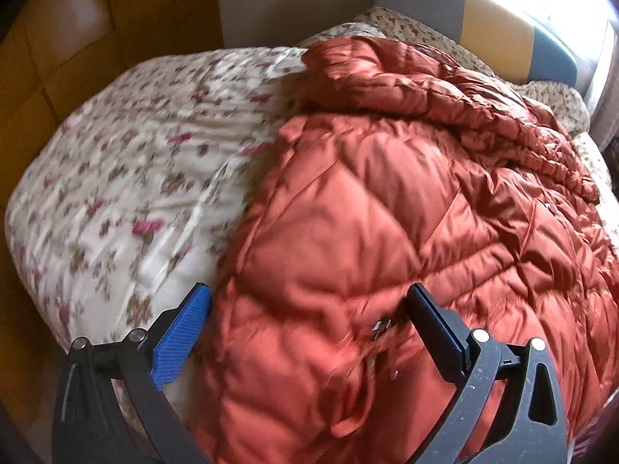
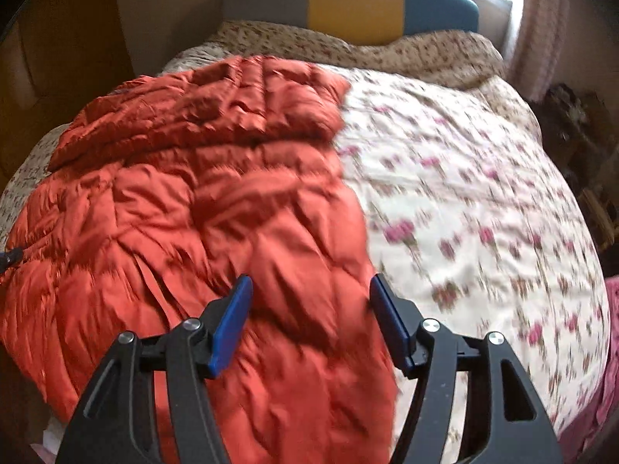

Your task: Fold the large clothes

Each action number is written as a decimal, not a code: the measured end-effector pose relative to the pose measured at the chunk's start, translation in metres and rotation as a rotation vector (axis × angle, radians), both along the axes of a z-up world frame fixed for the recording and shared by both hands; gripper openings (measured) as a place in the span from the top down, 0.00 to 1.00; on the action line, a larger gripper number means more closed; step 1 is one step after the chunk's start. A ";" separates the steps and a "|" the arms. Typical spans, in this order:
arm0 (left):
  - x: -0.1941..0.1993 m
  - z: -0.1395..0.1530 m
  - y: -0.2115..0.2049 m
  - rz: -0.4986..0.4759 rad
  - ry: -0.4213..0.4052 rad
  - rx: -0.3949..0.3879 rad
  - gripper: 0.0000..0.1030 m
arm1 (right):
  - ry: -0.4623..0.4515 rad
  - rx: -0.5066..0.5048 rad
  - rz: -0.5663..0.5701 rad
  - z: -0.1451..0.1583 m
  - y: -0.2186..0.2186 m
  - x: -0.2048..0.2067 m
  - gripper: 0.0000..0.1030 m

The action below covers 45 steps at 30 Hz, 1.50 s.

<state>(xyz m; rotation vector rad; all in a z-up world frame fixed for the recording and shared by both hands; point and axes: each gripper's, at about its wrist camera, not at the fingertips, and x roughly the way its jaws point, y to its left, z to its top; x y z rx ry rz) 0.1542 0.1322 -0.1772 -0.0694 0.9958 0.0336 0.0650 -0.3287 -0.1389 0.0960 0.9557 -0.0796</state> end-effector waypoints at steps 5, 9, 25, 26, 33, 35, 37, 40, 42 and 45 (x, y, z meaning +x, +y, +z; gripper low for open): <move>-0.021 -0.006 0.010 0.012 -0.010 -0.050 0.03 | 0.012 0.034 -0.024 -0.001 -0.013 -0.028 0.39; -0.037 -0.006 0.008 -0.019 -0.030 -0.064 0.12 | 0.026 0.076 -0.031 -0.005 -0.020 -0.050 0.39; -0.082 -0.013 0.011 -0.093 -0.057 -0.124 0.49 | 0.028 0.198 0.021 -0.013 -0.012 -0.085 0.79; -0.083 -0.009 0.008 -0.116 -0.055 -0.148 0.67 | 0.017 0.200 0.031 -0.008 -0.010 -0.085 0.82; -0.075 0.030 -0.002 -0.134 -0.131 -0.173 0.83 | -0.075 0.281 0.028 0.023 -0.018 -0.071 0.86; -0.068 0.044 -0.002 -0.129 -0.168 -0.181 0.83 | -0.098 0.292 0.031 0.032 -0.018 -0.064 0.86; -0.059 0.055 -0.005 -0.130 -0.192 -0.181 0.83 | -0.115 0.295 0.032 0.039 -0.019 -0.054 0.86; -0.045 0.069 -0.007 -0.124 -0.227 -0.185 0.83 | -0.146 0.291 0.028 0.049 -0.021 -0.039 0.86; -0.034 0.078 -0.008 -0.122 -0.248 -0.183 0.83 | -0.159 0.295 0.025 0.054 -0.022 -0.029 0.86; -0.016 0.085 -0.008 -0.118 -0.262 -0.186 0.83 | -0.179 0.294 0.021 0.061 -0.022 -0.008 0.86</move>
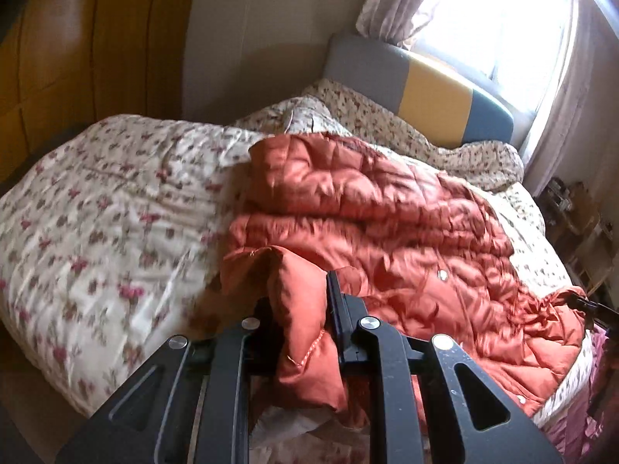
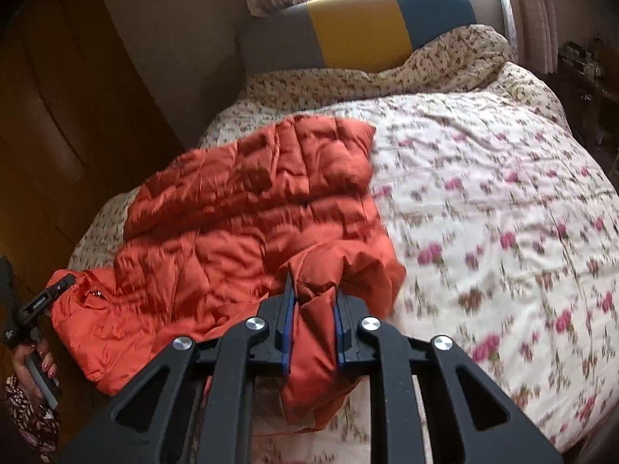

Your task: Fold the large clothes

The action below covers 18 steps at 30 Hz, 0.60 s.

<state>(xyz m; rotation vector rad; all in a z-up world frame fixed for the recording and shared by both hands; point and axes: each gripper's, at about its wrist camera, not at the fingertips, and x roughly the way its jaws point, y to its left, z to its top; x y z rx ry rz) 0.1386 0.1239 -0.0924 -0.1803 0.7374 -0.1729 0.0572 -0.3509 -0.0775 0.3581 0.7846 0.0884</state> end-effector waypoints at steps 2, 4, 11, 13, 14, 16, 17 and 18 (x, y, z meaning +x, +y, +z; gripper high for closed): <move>0.016 0.003 0.000 0.004 -0.006 -0.008 0.83 | -0.005 0.007 -0.004 0.002 -0.003 0.012 0.86; 0.029 0.005 -0.002 0.008 -0.005 -0.018 0.83 | -0.012 0.016 -0.011 0.005 -0.006 0.028 0.86; 0.088 0.016 -0.006 0.030 -0.012 -0.044 0.83 | -0.019 0.075 -0.048 0.012 -0.018 0.087 0.86; 0.105 0.017 -0.008 0.032 -0.013 -0.036 0.83 | -0.013 0.079 -0.057 0.011 -0.019 0.103 0.86; 0.115 0.016 -0.008 0.036 -0.011 -0.036 0.83 | -0.010 0.082 -0.061 0.010 -0.021 0.111 0.86; 0.129 0.012 -0.008 0.043 -0.001 -0.042 0.83 | -0.003 0.082 -0.071 0.006 -0.023 0.129 0.86; 0.140 0.009 -0.008 0.053 0.009 -0.046 0.83 | 0.005 0.082 -0.077 0.003 -0.024 0.138 0.86; 0.147 0.005 -0.007 0.060 0.016 -0.049 0.83 | 0.012 0.085 -0.084 0.000 -0.025 0.147 0.85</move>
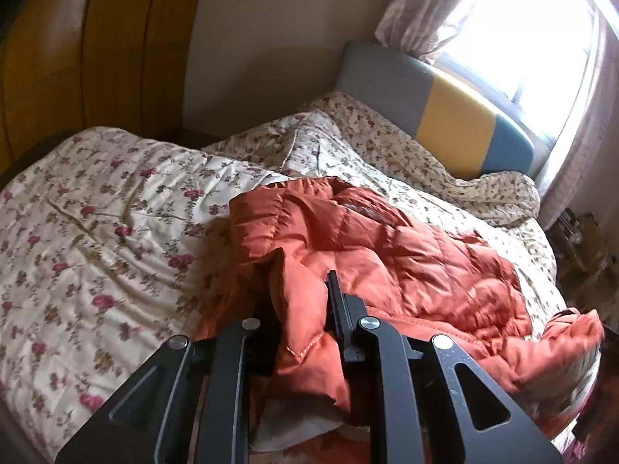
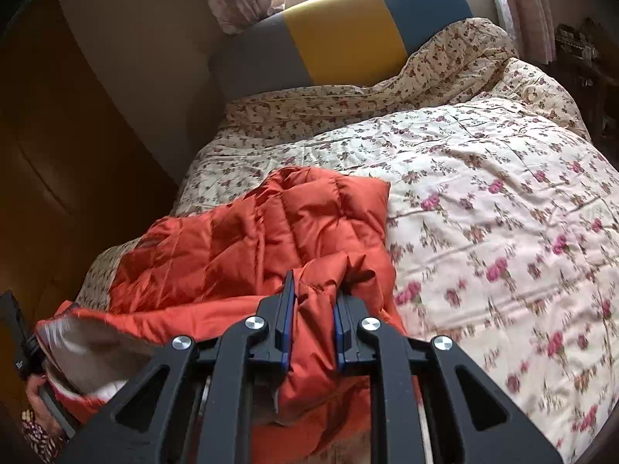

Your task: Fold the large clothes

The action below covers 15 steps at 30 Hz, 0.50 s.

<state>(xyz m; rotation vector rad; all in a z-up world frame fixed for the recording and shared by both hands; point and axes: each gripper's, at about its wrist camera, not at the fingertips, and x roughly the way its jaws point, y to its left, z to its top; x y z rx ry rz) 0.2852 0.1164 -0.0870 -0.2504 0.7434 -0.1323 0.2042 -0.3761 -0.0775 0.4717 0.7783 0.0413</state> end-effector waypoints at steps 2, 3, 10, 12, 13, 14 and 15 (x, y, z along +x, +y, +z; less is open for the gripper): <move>0.014 -0.006 0.001 0.015 0.017 -0.006 0.83 | 0.016 0.011 -0.010 -0.007 -0.003 0.016 0.85; 0.024 -0.010 0.001 0.024 0.029 -0.011 0.83 | 0.024 0.011 -0.015 -0.010 -0.004 0.024 0.85; 0.071 -0.030 -0.006 0.061 0.099 0.002 0.83 | 0.070 0.014 -0.054 -0.035 -0.006 0.067 0.82; 0.083 -0.036 -0.006 0.062 0.132 -0.008 0.83 | 0.059 0.065 -0.060 -0.041 -0.011 0.073 0.77; 0.085 -0.038 -0.006 0.063 0.142 -0.012 0.82 | 0.050 0.084 -0.061 -0.041 -0.013 0.073 0.72; 0.089 -0.038 -0.004 0.061 0.153 -0.027 0.79 | 0.035 0.107 -0.066 -0.041 -0.017 0.073 0.66; 0.089 -0.037 -0.001 0.059 0.154 -0.045 0.77 | 0.018 0.129 -0.071 -0.040 -0.020 0.072 0.62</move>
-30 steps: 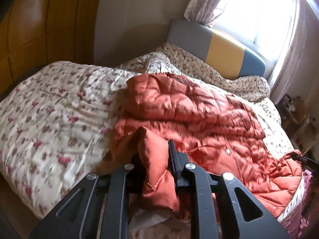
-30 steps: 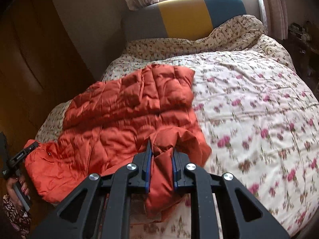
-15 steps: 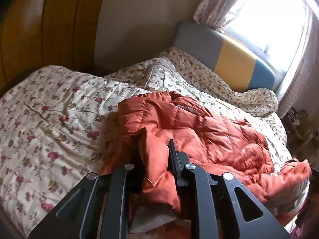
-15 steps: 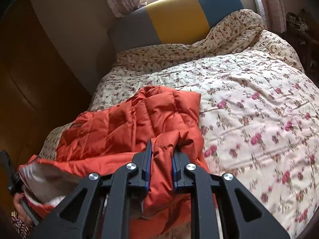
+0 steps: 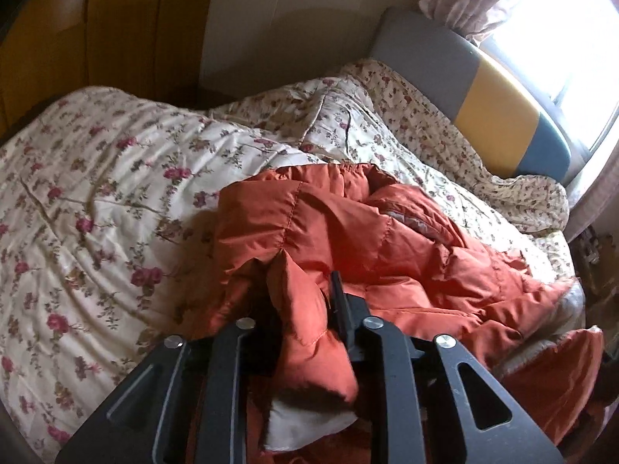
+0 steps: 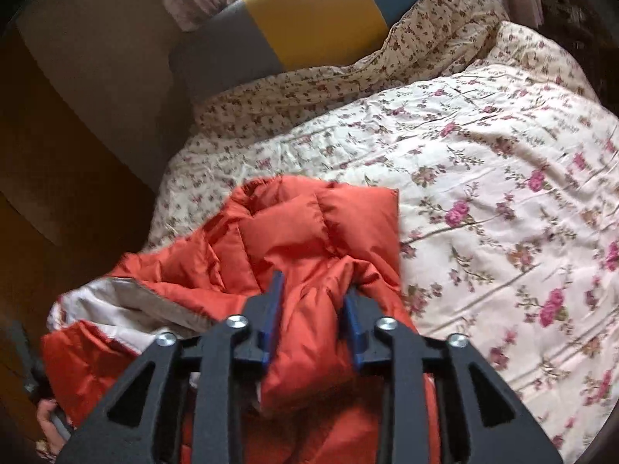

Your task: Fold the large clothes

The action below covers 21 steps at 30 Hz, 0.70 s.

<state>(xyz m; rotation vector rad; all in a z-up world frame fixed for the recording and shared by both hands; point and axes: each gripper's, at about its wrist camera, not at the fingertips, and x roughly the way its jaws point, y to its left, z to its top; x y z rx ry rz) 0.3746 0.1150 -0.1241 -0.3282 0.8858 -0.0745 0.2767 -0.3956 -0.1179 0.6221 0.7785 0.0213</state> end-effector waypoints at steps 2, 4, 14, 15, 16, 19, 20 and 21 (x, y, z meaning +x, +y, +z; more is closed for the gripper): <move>-0.001 0.004 0.006 0.008 -0.012 -0.041 0.63 | -0.057 0.027 -0.029 0.005 -0.008 -0.007 0.36; -0.007 0.014 0.020 0.028 -0.065 -0.110 0.44 | -0.115 0.003 -0.058 0.014 -0.014 -0.018 0.22; -0.074 0.033 0.063 0.041 -0.281 -0.134 0.04 | -0.092 -0.109 0.032 0.003 -0.017 -0.062 0.05; -0.077 0.026 0.061 0.014 -0.261 -0.121 0.04 | -0.059 -0.091 0.043 -0.008 -0.018 -0.063 0.05; -0.079 0.015 0.057 -0.028 -0.226 -0.107 0.04 | -0.027 -0.061 0.058 -0.019 -0.018 -0.062 0.05; -0.081 -0.017 0.047 -0.088 -0.121 -0.093 0.04 | 0.044 0.043 0.109 -0.049 -0.019 -0.056 0.05; -0.078 -0.027 0.045 -0.096 -0.080 -0.107 0.04 | 0.058 0.086 0.119 -0.058 -0.020 -0.052 0.05; -0.074 -0.038 0.045 -0.092 -0.040 -0.133 0.04 | 0.060 0.131 0.125 -0.065 -0.022 -0.049 0.05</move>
